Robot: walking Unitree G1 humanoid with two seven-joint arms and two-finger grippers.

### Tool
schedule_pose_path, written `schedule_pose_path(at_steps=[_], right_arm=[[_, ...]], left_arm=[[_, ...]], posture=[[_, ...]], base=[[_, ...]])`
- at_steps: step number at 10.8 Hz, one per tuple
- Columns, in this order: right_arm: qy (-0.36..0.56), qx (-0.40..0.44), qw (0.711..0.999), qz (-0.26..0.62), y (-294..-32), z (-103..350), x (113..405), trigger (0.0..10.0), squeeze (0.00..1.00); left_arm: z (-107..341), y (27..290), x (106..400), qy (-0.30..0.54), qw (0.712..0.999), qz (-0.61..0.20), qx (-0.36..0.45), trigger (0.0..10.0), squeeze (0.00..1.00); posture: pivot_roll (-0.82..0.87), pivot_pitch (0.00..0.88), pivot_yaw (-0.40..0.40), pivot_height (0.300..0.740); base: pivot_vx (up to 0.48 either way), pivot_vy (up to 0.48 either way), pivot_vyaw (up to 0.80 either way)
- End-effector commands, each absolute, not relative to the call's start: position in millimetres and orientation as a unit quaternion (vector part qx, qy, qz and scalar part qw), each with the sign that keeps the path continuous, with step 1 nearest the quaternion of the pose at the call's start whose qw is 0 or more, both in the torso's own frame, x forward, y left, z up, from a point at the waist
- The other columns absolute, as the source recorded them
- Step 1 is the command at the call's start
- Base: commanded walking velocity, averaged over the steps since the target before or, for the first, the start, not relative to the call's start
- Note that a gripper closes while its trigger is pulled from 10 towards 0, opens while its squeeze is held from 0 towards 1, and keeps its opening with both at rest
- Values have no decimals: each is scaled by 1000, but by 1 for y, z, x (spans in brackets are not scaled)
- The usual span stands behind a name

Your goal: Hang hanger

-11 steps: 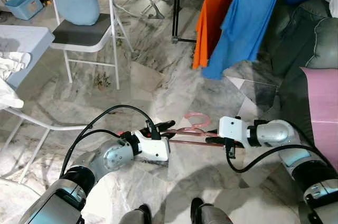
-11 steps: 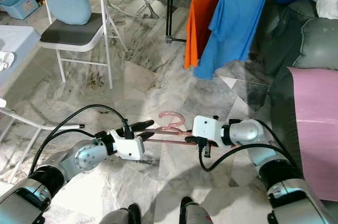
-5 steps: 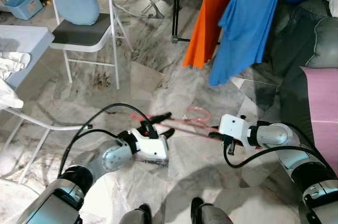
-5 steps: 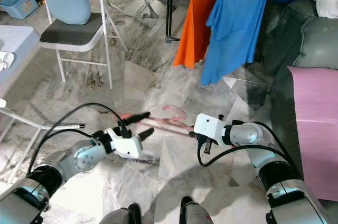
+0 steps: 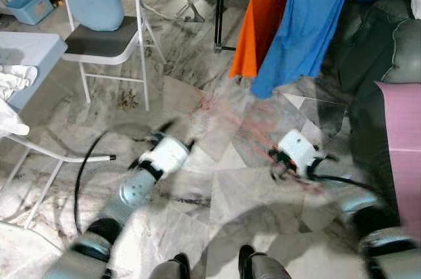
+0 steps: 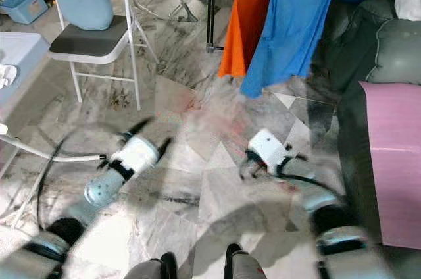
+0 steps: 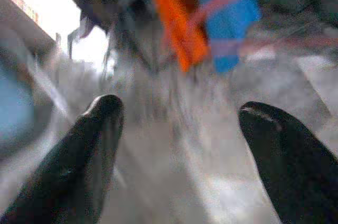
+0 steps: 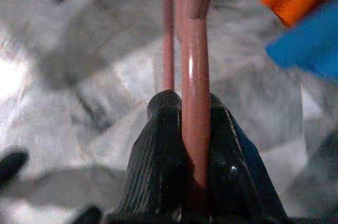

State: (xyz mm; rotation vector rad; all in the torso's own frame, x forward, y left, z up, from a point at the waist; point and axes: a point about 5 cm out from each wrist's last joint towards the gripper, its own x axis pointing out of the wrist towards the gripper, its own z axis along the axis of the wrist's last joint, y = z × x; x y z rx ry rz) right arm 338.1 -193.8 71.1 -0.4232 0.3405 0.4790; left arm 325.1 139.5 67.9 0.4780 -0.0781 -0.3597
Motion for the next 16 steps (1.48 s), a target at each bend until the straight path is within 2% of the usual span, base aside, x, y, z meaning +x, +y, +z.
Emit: schedule_pose_path(at_steps=[1,2,3,4,6,7,8,9,10,14,16], right_arm=[[180,-144,959,166,-198,59,332,0,0],[177,-126,965,145,-197,56,330,0,0],[175,-65,979,85,-195,47,324,0,0],[171,-31,984,49,-194,43,319,0,0],[182,-11,983,2,-188,33,309,0,0],[183,-3,983,-4,-181,32,305,4275,0],[195,0,981,-9,-177,28,301,10000,0],[177,25,984,-8,-170,31,299,10000,0],[160,-1,987,-26,-168,35,298,10000,0],[146,-51,988,20,-149,39,295,10000,0],[137,-64,988,4,-153,43,298,10000,0]], left_arm=[[47,158,318,37,974,-124,186,10000,1000],[41,159,315,55,978,-110,170,10000,1000],[28,157,310,99,982,-93,131,10000,1000],[22,152,308,126,984,-88,87,10000,0],[14,150,306,169,984,-59,25,10000,0],[16,147,308,164,984,-64,17,10000,0],[16,144,309,166,984,-66,5,10000,0],[15,139,308,169,983,-72,-4,10000,0],[14,136,307,174,982,-77,-5,10000,0],[16,130,309,177,981,-83,-16,10000,0],[23,115,314,159,980,-115,-19,10000,0]], posture=[[-107,197,70,740],[-120,188,72,740],[-130,171,73,740],[-153,152,71,740],[-203,137,49,740],[-219,131,44,740],[-237,126,45,740],[-248,124,49,740],[-261,117,55,740],[-274,119,75,740],[-296,128,91,740]], base=[[0,0,0],[0,0,0],[0,0,0],[0,0,0],[0,0,0],[0,0,0],[0,0,0],[0,0,0],[0,0,0],[310,208,0],[322,285,0]])
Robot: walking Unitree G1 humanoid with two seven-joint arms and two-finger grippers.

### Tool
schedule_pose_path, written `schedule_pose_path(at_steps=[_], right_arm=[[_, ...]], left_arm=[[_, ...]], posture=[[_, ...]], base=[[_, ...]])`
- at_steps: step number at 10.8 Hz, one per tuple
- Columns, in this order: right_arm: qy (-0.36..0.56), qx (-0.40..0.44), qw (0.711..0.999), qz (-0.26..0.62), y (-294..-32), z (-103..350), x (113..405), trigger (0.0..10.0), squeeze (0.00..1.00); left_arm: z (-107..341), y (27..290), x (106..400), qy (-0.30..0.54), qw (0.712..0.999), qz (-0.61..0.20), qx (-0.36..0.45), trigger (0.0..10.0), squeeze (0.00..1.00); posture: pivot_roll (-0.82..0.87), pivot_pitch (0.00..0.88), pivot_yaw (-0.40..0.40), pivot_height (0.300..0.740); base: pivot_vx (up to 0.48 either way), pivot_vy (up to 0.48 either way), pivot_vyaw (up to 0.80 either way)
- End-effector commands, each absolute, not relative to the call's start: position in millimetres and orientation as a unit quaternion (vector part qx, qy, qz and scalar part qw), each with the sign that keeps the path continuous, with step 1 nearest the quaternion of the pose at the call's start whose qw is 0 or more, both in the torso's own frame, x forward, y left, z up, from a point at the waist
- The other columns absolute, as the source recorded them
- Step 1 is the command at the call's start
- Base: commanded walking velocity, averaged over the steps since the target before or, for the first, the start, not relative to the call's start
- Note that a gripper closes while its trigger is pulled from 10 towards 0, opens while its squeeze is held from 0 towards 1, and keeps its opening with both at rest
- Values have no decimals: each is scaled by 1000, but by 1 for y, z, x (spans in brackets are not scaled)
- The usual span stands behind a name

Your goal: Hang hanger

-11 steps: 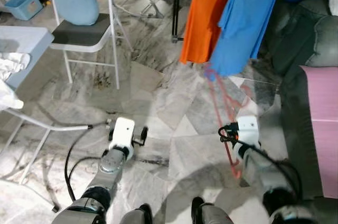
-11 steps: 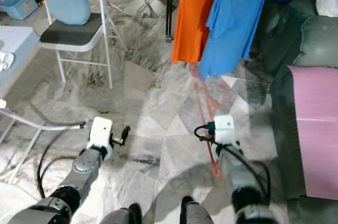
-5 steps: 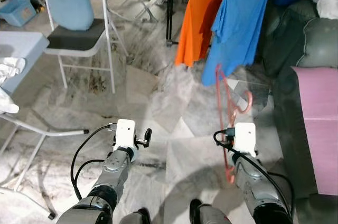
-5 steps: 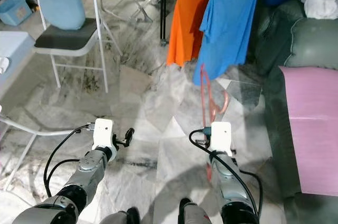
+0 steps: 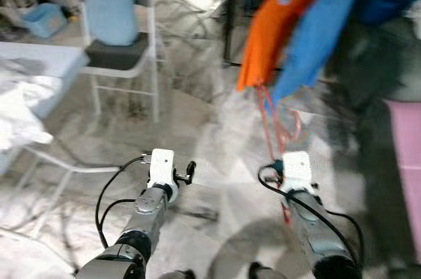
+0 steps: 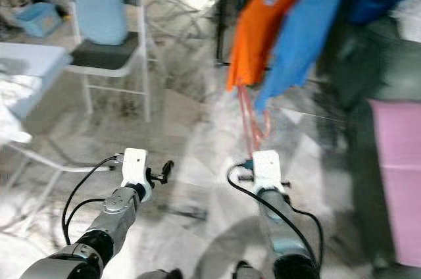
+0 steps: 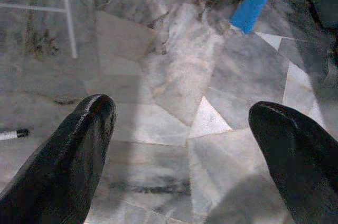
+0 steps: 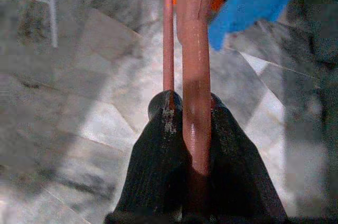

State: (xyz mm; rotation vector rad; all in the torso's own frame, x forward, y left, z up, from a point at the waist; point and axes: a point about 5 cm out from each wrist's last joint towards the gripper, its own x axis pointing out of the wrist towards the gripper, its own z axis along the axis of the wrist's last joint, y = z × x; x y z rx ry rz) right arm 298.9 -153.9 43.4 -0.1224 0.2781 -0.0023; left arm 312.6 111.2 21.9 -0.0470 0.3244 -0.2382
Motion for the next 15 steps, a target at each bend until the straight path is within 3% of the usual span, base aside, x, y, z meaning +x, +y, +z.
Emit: schedule_pose_path(at_steps=[1,6,10,15], right_arm=[[132,-62,989,-13,-157,47,300,10000,0],[116,-58,988,-89,-174,50,296,10000,0],[119,-58,988,-85,-174,50,297,10000,0],[102,-79,990,-55,-168,57,305,10000,0]], left_arm=[[28,103,316,148,978,-143,-13,10000,0],[27,93,314,154,974,-167,-17,10000,0],[26,89,313,155,974,-164,-24,10000,0],[28,87,313,147,974,-171,-33,10000,0]], posture=[[-305,133,89,740],[-303,133,92,740],[-294,118,84,740],[-288,94,78,740]], base=[[319,296,0],[314,305,0],[0,0,0],[331,0,0]])
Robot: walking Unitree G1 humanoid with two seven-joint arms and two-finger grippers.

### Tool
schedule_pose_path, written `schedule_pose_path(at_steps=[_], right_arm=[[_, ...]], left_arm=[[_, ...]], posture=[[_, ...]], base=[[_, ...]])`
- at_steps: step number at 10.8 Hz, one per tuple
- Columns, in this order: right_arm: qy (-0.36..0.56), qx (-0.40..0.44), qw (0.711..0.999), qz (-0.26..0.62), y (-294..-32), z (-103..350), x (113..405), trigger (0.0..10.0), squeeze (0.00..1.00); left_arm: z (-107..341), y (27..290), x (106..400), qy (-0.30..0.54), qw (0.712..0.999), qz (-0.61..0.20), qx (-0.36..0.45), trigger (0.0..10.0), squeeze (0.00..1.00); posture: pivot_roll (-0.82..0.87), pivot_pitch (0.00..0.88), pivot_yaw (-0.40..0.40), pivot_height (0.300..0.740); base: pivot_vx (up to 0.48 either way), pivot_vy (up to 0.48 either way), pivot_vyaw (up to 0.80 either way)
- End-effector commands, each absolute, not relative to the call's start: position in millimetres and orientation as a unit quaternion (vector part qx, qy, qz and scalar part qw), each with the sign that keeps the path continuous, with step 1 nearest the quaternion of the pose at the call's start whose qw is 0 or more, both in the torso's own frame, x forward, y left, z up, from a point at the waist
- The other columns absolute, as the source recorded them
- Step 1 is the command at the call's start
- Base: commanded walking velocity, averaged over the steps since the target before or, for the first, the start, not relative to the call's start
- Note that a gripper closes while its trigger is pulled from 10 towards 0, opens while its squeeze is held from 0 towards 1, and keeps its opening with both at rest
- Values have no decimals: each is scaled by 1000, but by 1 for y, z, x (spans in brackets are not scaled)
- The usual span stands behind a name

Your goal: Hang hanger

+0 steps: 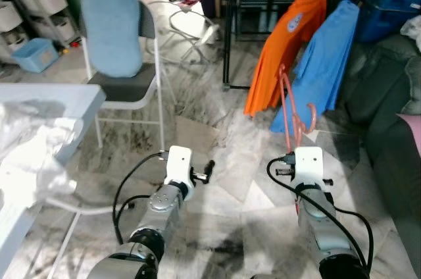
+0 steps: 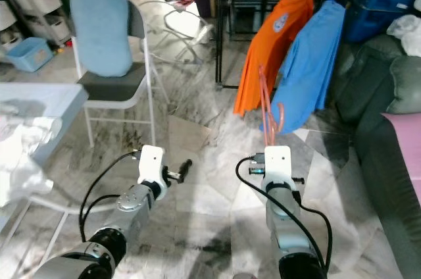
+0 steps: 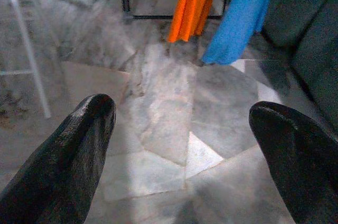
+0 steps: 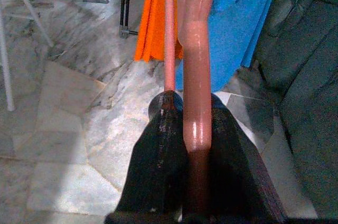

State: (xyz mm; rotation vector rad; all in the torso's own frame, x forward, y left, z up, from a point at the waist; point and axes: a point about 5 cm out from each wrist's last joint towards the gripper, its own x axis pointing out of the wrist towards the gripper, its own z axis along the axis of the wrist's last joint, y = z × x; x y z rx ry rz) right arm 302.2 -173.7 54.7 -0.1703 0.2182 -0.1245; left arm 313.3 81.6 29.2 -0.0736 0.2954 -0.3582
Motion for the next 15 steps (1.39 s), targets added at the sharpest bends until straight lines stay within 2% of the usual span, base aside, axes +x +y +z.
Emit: schedule_pose_path(at_steps=[1,15], right_arm=[[102,-78,990,-52,-168,58,306,10000,0],[108,-63,992,0,-157,56,306,10000,0]], left_arm=[[28,87,313,147,974,-172,-34,10000,0],[31,76,313,142,973,-179,-39,10000,0]], posture=[[-292,93,79,740],[-307,89,71,740]], base=[[420,0,0],[469,0,0]])
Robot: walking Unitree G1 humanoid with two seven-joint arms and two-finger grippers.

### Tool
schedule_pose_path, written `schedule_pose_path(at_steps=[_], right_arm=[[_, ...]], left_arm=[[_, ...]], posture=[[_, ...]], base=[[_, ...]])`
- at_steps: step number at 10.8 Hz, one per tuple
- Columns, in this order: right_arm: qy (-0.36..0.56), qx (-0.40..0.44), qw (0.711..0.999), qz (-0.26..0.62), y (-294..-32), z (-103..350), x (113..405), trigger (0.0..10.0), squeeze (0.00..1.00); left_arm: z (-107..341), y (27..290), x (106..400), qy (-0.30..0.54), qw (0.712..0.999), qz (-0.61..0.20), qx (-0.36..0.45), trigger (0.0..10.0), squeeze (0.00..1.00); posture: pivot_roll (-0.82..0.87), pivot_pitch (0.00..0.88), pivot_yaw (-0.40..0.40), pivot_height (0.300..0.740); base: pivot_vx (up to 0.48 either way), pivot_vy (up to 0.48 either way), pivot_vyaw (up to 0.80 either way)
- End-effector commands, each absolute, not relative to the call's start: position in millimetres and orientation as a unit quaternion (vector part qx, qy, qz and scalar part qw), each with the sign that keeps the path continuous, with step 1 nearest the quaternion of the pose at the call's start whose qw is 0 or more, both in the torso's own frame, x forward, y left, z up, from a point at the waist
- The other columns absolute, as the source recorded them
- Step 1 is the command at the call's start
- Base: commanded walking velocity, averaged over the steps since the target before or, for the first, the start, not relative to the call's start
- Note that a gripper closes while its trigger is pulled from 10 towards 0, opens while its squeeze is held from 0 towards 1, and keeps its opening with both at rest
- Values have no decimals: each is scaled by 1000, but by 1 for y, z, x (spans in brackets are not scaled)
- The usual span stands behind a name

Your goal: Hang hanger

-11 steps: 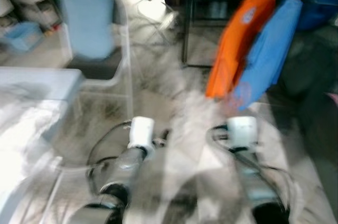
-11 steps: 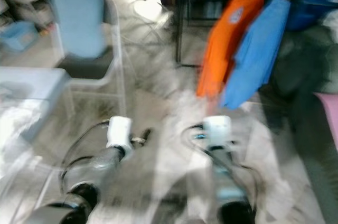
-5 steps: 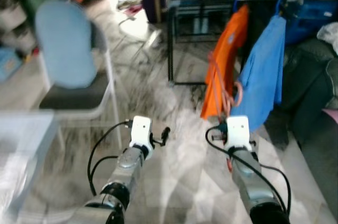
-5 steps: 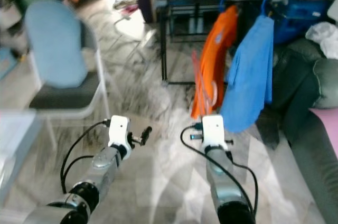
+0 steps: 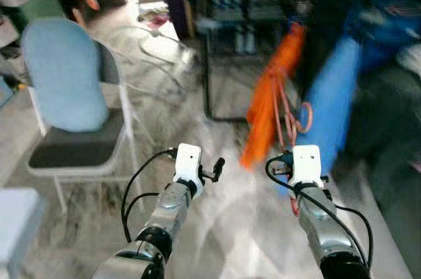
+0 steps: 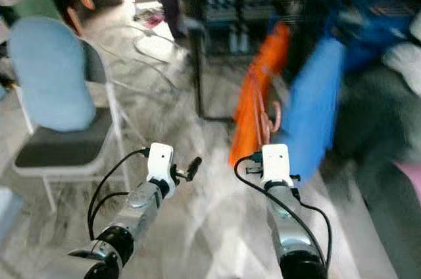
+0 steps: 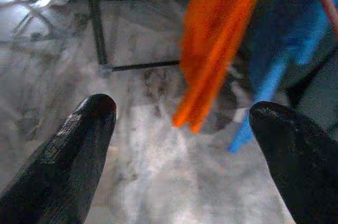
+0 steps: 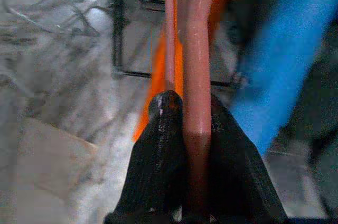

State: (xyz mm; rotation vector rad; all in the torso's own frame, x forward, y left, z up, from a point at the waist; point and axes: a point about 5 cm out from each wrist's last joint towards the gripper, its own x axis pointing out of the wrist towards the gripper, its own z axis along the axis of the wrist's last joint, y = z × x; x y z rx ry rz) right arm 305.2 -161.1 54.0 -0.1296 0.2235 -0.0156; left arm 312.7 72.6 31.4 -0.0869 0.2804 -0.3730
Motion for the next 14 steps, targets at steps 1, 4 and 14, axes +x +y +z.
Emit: schedule_pose_path(at_steps=[1,4,14], right_arm=[[113,-63,991,8,-156,55,306,10000,0],[125,-61,990,27,-152,51,304,10000,0],[99,-59,993,-8,-167,65,310,10000,0]], left_arm=[[30,75,313,143,972,-180,-39,10000,0],[30,76,313,145,972,-181,-36,10000,0],[22,123,313,155,985,-71,15,10000,0]], posture=[[-308,90,72,740],[-305,89,76,740],[-288,95,60,740]], base=[[458,0,0],[455,0,0],[311,0,0]])
